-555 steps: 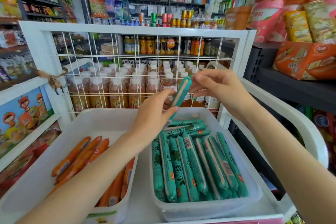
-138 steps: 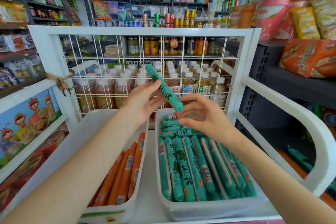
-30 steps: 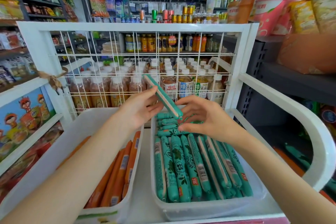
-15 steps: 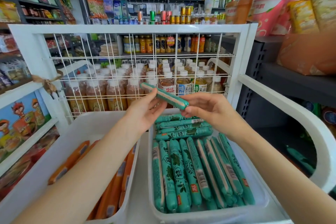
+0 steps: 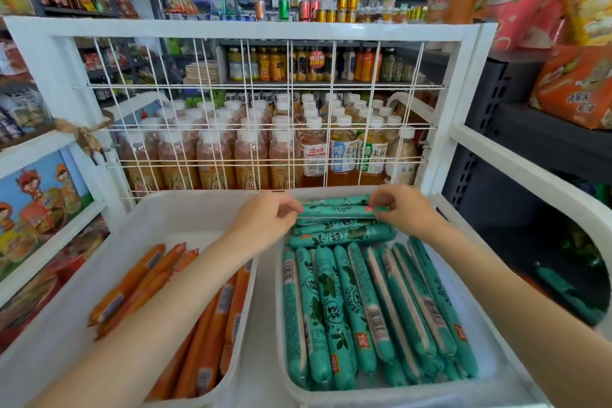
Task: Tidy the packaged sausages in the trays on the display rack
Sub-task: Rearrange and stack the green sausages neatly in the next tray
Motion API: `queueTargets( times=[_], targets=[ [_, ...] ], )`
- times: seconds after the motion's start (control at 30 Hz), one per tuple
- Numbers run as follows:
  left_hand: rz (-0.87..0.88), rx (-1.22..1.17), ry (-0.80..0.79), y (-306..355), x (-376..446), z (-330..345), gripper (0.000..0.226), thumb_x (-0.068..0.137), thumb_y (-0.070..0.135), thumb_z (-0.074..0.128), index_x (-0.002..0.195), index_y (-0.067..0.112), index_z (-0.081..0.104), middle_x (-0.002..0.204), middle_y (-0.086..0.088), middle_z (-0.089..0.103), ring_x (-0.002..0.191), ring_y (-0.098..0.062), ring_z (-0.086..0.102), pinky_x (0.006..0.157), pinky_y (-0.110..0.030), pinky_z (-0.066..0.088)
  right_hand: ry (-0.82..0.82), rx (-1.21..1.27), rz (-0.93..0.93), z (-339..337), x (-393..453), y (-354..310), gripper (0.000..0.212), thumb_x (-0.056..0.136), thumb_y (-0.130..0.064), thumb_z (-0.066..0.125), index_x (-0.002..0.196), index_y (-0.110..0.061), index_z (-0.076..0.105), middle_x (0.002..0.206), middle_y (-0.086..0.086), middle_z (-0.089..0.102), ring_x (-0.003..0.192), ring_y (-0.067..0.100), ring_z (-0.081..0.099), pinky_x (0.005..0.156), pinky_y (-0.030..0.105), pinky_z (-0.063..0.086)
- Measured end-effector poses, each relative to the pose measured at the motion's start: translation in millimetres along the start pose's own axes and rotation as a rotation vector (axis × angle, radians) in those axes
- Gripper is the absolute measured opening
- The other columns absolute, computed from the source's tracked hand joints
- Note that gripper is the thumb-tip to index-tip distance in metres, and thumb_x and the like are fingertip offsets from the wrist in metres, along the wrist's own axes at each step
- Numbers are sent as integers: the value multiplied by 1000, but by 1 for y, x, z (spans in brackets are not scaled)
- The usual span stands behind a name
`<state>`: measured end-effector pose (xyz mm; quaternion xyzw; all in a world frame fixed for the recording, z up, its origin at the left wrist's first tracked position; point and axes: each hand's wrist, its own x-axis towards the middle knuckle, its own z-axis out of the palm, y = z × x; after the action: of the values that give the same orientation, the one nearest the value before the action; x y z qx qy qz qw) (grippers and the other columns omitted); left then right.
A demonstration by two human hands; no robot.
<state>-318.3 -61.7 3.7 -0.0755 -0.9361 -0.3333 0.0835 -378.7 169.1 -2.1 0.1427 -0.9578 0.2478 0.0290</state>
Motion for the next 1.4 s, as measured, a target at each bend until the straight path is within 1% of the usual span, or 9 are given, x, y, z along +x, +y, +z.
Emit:
queueTargets(
  times=[0.3, 0.43, 0.5, 0.6, 0.7, 0.93, 1.07, 1.17, 1.4],
  targets=[
    [61, 112, -95, 0, -4, 5, 22, 91, 15, 51, 110, 18, 62, 115, 3, 62, 101, -8, 56, 85, -20, 46, 73, -157, -106, 6, -9, 4, 28, 85, -10, 63, 112, -13, 57, 123, 9, 53, 123, 26, 42, 102, 32, 31],
    [72, 120, -103, 5, -6, -1, 22, 91, 14, 51, 111, 18, 62, 114, 4, 61, 103, -9, 56, 86, -20, 44, 164, -20, -167, 1, -23, -15, 19, 88, -12, 60, 107, -10, 62, 111, 7, 62, 105, 19, 55, 94, 25, 42],
    [64, 128, -108, 4, -9, -4, 23, 91, 15, 52, 111, 17, 62, 115, 3, 62, 104, -9, 55, 88, -21, 45, -27, 79, -236, 3, -33, -37, 23, 90, -19, 57, 112, -12, 62, 112, 2, 64, 99, 11, 57, 90, 23, 46],
    [49, 171, -115, 1, -15, -7, 23, 92, 17, 51, 112, 17, 62, 117, 2, 61, 107, -11, 55, 91, -26, 45, -436, -35, -290, 22, -43, -65, 46, 92, -37, 50, 134, -19, 44, 135, 0, 50, 118, 13, 48, 95, 23, 38],
    [27, 168, -102, -2, -21, -10, 22, 92, 17, 51, 111, 18, 62, 117, 3, 61, 109, -11, 54, 91, -26, 43, -516, -120, -297, 40, -40, -80, 66, 87, -49, 54, 142, -20, 31, 145, 0, 37, 130, 18, 37, 102, 27, 31],
    [34, 85, -85, -4, -31, -16, 21, 92, 17, 52, 110, 20, 63, 113, 5, 61, 108, -10, 54, 91, -24, 44, -507, 177, -166, 28, -38, -79, 37, 79, -31, 70, 109, -21, 50, 111, 0, 46, 75, 10, 54, 56, 20, 47],
    [18, -240, -345, 5, -32, -20, 33, 83, 32, 65, 114, 23, 58, 110, 9, 63, 107, -8, 58, 100, -32, 43, -314, 565, -145, -11, -43, -64, 18, 73, -18, 75, 80, -16, 58, 91, 3, 53, 65, 5, 51, 57, 22, 45],
    [13, -437, -504, 25, -30, -18, 53, 78, 42, 68, 124, 24, 52, 116, 8, 65, 109, -6, 59, 98, -29, 43, -132, 546, -309, -38, -46, -73, 16, 72, -13, 75, 71, -13, 59, 77, 2, 56, 69, 12, 53, 66, 30, 45],
    [129, -689, -388, 54, -23, -13, 22, 82, 14, 61, 105, 16, 63, 102, -2, 71, 94, -16, 67, 83, -26, 53, 302, 197, -631, -55, -52, -92, 13, 78, -15, 72, 84, -12, 60, 81, -8, 53, 72, -3, 49, 70, 8, 37]
  ],
)
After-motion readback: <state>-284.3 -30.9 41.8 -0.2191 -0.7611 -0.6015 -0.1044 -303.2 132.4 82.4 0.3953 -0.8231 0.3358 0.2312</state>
